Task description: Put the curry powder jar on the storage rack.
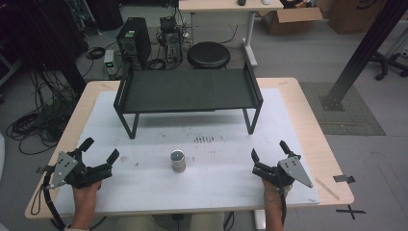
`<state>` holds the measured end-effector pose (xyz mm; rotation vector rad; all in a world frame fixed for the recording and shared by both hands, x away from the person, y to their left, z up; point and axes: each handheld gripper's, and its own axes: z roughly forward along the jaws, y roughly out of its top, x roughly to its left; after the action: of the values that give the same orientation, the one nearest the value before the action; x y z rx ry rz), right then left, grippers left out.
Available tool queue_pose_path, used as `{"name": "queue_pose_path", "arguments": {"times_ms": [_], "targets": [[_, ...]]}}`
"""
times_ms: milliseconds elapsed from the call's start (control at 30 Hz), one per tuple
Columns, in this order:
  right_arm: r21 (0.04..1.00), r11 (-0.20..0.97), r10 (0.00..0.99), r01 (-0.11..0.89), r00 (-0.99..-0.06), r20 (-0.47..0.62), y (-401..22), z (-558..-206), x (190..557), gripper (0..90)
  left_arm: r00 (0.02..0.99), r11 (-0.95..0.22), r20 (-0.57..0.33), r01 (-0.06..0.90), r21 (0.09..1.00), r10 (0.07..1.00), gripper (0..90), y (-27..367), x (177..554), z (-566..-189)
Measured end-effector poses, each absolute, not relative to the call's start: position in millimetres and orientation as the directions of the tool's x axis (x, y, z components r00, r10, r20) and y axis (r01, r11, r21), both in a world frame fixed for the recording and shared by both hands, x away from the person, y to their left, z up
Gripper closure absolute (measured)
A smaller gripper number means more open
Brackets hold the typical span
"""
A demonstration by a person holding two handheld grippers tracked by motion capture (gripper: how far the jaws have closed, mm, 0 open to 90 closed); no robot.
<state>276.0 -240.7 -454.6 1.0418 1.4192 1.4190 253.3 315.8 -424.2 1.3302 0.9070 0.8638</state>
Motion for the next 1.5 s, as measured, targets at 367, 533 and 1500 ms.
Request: {"name": "queue_pose_path", "arguments": {"times_ms": [367, 533, 1500], "targets": [[1.000, 0.010, 0.957, -0.010, -0.289, -0.012, -241, -455, 276, 0.0, 0.468, 0.032, -0.027, -0.003, 0.999, 0.883, 0.4, 299, 253, -412], [1.000, 0.010, 0.957, -0.010, -0.289, -0.012, -241, -455, 276, 0.0, 0.502, 0.020, -0.018, 0.002, 1.000, 0.864, 0.4, 289, 254, -408], [1.000, 0.015, 0.957, -0.008, -0.291, -0.016, -240, -455, 276, 0.0, 0.677, -0.091, 0.033, 0.051, 0.995, 0.736, 0.5, 213, 265, -412]]}}
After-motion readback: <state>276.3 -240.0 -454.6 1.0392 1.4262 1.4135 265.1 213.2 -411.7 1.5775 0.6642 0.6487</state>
